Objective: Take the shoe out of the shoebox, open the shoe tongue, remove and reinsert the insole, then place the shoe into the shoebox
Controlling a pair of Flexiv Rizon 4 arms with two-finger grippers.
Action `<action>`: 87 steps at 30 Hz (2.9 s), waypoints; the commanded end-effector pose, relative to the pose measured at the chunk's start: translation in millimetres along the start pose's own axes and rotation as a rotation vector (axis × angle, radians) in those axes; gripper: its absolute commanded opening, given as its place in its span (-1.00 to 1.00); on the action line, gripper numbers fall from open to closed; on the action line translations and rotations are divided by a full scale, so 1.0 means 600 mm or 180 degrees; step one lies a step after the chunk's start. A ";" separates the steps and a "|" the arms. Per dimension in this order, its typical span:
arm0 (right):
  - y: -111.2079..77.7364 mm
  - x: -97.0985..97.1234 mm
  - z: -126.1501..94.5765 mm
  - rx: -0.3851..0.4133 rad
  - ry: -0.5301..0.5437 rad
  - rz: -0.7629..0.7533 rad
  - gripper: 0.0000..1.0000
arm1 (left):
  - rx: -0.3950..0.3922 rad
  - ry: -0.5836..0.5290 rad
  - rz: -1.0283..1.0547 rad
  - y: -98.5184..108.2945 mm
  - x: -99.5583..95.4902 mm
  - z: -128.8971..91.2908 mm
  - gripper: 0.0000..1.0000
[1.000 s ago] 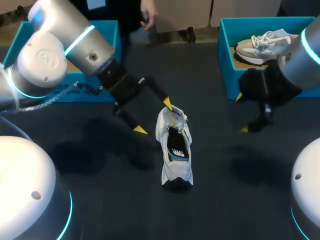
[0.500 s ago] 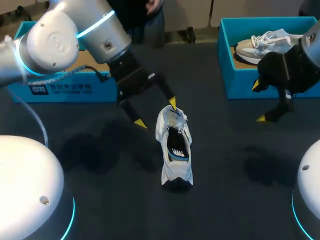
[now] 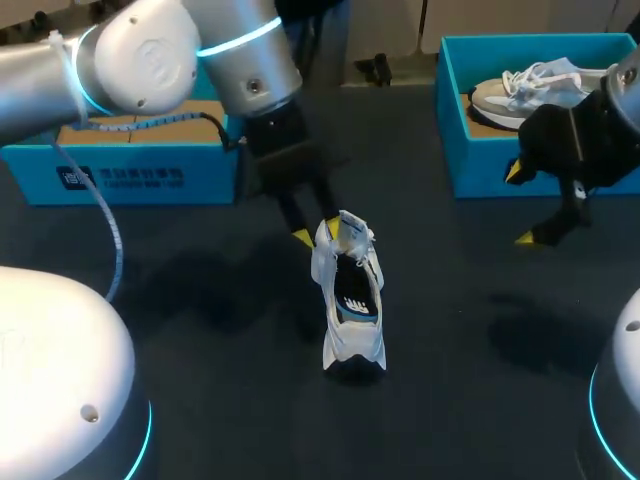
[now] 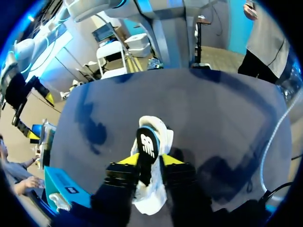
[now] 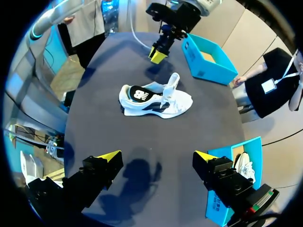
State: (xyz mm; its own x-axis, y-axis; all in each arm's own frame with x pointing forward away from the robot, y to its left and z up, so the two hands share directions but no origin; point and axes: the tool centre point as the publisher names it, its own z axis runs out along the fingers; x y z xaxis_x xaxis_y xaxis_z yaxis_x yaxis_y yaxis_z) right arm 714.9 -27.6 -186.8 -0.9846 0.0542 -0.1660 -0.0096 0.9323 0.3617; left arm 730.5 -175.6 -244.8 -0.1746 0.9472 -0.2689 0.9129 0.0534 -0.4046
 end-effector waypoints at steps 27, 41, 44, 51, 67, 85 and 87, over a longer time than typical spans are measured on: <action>-0.001 0.002 0.001 0.0005 -0.0010 0.0002 1.00 | -0.0398 0.0723 0.0573 0.037 -0.040 0.145 -1.00; -0.001 0.002 0.001 0.0005 -0.0010 0.0002 1.00 | -0.0554 0.0818 0.0441 0.047 -0.012 0.221 -1.00; -0.001 0.002 0.001 0.0005 -0.0010 0.0002 1.00 | -0.0556 0.0870 0.0347 0.057 -0.005 0.246 -1.00; -0.001 0.002 0.001 0.0005 -0.0010 0.0002 1.00 | -0.0592 0.0772 0.0311 0.047 0.002 0.235 -1.00; -0.001 0.002 0.001 0.0005 -0.0010 0.0002 1.00 | -0.0409 0.0958 0.0366 0.011 0.015 0.231 -1.00; -0.001 0.002 0.001 0.0005 -0.0010 0.0002 1.00 | -0.0681 0.0699 0.0244 0.035 0.030 0.317 -1.00; -0.001 0.002 0.001 0.0005 -0.0010 0.0002 1.00 | -0.0684 0.0714 0.0244 0.036 0.031 0.315 -1.00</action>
State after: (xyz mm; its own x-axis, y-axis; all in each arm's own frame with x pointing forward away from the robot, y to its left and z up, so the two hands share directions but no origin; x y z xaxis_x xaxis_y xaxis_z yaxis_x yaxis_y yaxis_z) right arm 714.4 -28.4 -186.9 -0.9843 0.0549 -0.1677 -0.0096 0.9322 0.3617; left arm 680.8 -222.7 -409.5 -0.0368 0.9979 -0.0542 0.9792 0.0252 -0.2013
